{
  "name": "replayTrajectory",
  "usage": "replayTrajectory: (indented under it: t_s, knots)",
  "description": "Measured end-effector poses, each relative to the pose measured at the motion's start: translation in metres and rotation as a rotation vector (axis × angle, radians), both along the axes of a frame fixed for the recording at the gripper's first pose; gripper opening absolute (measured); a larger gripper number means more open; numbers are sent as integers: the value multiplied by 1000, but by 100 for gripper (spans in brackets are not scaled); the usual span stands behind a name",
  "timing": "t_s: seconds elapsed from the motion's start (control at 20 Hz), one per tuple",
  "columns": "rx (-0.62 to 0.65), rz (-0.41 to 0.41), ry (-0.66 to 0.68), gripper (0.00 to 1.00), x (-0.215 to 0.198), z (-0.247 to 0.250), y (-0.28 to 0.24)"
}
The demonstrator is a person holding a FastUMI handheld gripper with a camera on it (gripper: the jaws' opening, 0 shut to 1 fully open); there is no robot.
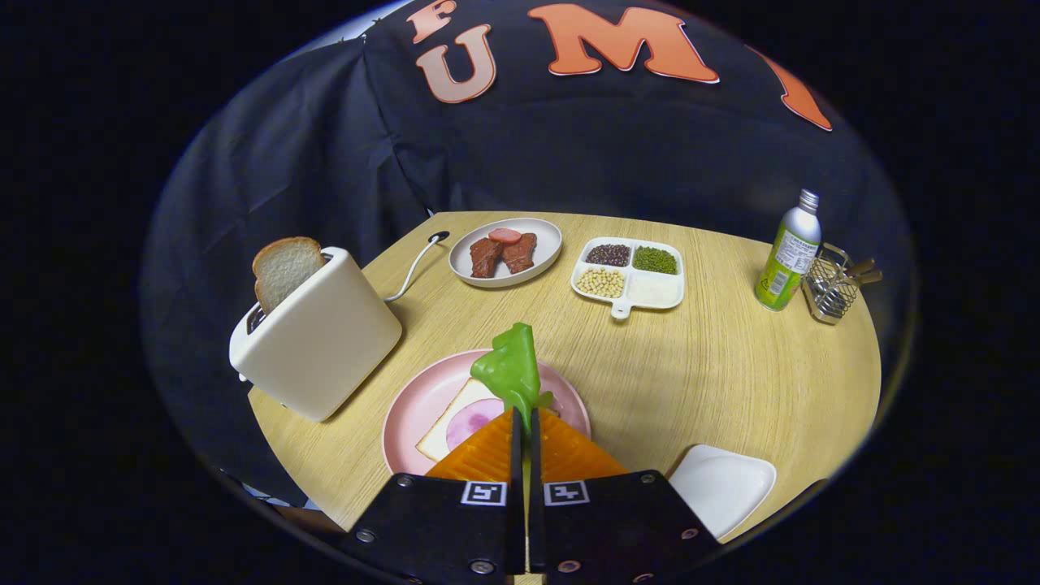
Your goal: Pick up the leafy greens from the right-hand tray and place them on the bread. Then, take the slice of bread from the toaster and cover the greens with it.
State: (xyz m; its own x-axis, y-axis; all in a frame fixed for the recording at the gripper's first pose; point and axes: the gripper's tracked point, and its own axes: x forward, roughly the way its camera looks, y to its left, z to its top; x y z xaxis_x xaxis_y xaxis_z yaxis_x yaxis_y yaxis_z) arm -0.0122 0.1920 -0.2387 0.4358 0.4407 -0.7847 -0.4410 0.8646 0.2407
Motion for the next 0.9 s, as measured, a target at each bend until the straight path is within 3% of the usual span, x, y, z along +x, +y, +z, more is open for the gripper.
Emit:
replayTrajectory:
  t_s: [0.65, 0.9]
  knots:
    - [-37, 100, 64, 4, -27, -31, 55]
    - [-57, 73, 121, 10, -31, -37, 57]
